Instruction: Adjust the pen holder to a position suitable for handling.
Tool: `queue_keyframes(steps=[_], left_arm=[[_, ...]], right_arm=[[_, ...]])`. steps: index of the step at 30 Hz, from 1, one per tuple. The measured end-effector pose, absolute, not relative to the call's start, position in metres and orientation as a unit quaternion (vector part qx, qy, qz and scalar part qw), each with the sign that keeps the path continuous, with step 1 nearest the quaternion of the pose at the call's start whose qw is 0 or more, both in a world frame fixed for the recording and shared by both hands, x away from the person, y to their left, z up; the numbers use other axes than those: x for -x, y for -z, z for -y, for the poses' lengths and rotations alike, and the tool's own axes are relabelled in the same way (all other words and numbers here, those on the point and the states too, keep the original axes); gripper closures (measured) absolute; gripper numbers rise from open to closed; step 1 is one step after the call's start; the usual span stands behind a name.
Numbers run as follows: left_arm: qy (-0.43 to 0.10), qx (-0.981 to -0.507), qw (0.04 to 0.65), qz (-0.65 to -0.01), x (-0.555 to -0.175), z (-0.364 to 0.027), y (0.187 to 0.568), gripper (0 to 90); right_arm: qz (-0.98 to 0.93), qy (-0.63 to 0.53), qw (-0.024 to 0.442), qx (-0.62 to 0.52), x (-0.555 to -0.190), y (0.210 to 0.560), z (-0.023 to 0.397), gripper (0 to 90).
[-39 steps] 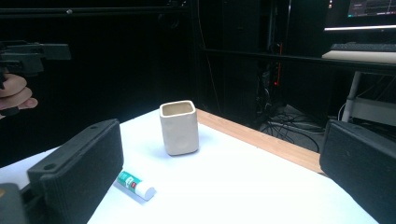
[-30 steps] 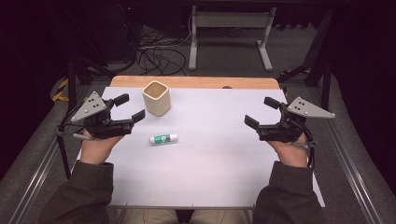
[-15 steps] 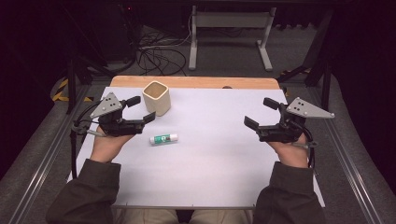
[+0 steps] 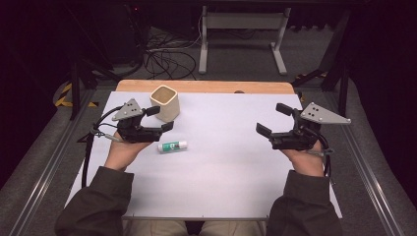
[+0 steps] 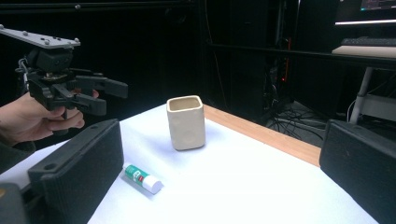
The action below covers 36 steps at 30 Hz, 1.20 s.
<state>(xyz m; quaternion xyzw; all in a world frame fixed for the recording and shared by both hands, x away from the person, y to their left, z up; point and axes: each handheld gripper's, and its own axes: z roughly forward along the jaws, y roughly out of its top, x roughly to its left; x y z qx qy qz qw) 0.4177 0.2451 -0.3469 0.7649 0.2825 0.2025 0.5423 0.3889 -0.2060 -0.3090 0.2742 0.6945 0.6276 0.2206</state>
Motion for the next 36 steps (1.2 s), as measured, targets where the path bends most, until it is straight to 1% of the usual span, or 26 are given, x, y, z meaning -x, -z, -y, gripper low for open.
queue_keyframes(steps=[20, 26, 36], left_arm=[[-0.178, -0.795, 0.504, -0.286, -0.433, -0.229, 0.368, 25.2], [-0.18, -0.81, 0.481, -0.284, -0.44, -0.226, 0.378, 26.5], [-0.196, -0.838, 0.432, -0.271, -0.448, -0.218, 0.394, 32.8]], right_arm=[[-0.691, -0.631, 0.22, -0.276, -0.388, 0.308, 0.208, 0.4], [-0.691, -0.63, 0.221, -0.276, -0.389, 0.309, 0.209, 0.4], [-0.691, -0.631, 0.219, -0.276, -0.388, 0.308, 0.21, 0.4]])
